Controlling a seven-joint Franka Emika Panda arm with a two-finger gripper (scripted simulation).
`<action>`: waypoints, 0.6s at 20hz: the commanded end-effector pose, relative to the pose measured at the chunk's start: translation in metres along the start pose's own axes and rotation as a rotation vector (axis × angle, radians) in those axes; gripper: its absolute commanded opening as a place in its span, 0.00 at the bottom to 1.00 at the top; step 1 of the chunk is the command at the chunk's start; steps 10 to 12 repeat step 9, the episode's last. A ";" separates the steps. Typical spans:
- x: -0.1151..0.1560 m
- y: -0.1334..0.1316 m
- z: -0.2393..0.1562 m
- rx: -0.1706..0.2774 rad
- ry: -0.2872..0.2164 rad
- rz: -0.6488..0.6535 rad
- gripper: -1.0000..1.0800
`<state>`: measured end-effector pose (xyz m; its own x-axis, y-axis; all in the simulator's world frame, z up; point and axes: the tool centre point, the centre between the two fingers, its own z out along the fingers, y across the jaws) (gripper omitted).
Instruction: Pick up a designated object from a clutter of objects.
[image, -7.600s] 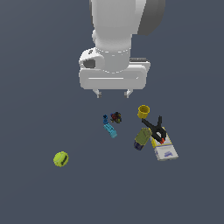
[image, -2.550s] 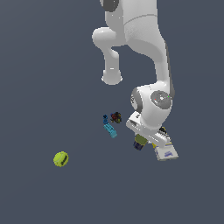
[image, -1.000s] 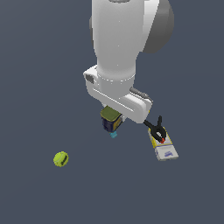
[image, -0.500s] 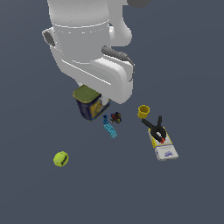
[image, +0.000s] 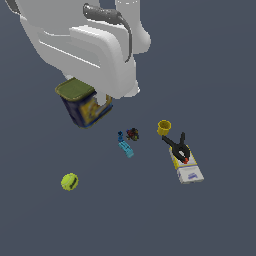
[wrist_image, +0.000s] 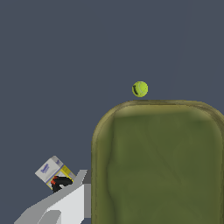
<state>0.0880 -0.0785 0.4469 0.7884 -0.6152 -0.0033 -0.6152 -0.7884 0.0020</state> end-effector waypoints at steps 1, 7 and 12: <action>0.004 0.002 -0.009 0.002 0.003 -0.001 0.00; 0.008 0.005 -0.017 0.002 0.003 -0.001 0.00; 0.008 0.005 -0.017 0.002 0.003 -0.001 0.00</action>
